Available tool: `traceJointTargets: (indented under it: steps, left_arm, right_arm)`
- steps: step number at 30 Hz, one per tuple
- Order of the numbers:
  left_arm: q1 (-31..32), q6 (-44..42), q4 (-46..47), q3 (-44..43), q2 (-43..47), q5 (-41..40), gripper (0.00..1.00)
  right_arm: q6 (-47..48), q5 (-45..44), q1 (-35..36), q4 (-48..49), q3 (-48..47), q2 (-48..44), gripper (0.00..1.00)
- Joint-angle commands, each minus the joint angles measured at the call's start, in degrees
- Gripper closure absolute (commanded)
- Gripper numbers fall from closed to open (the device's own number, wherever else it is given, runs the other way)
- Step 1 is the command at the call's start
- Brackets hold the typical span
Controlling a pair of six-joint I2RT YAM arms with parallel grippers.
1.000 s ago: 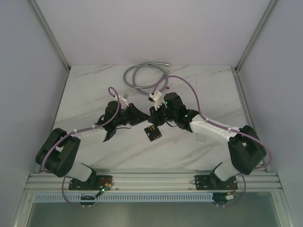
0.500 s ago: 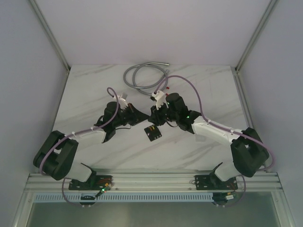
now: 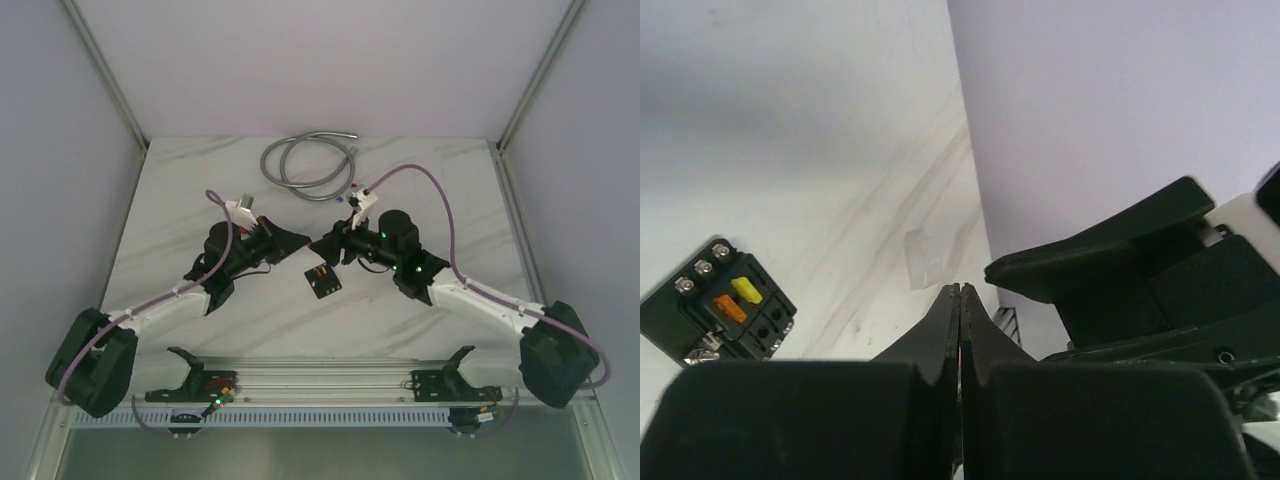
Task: Snap on the fuse box
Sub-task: Pick up the fuse from the center of the board.
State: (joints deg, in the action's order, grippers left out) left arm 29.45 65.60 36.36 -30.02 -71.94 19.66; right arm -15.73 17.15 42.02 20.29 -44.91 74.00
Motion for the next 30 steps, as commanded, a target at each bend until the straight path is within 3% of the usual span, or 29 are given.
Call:
traceJointTargets:
  steps: [1, 7, 14, 30]
  left_arm:
    - [0.3, 4.3, 3.5, 2.2, 4.4, -4.8, 1.0]
    - [1.5, 8.5, 7.9, 4.4, 9.7, -9.5, 1.0]
    - [4.0, 12.7, 12.4, 6.0, 13.6, -13.8, 1.0]
    - [7.9, 15.0, 17.6, 7.1, 14.9, -19.2, 1.0]
  right_arm:
    - [-13.5, -4.2, 0.3, 15.7, 5.6, -5.4, 0.45]
    - [-26.9, -4.3, 0.3, 29.1, 10.2, -5.5, 0.48]
    - [-35.6, -1.8, 0.2, 39.6, 11.4, -1.9, 0.5]
    - [-42.0, 1.6, 0.2, 46.9, 11.7, 2.0, 0.7]
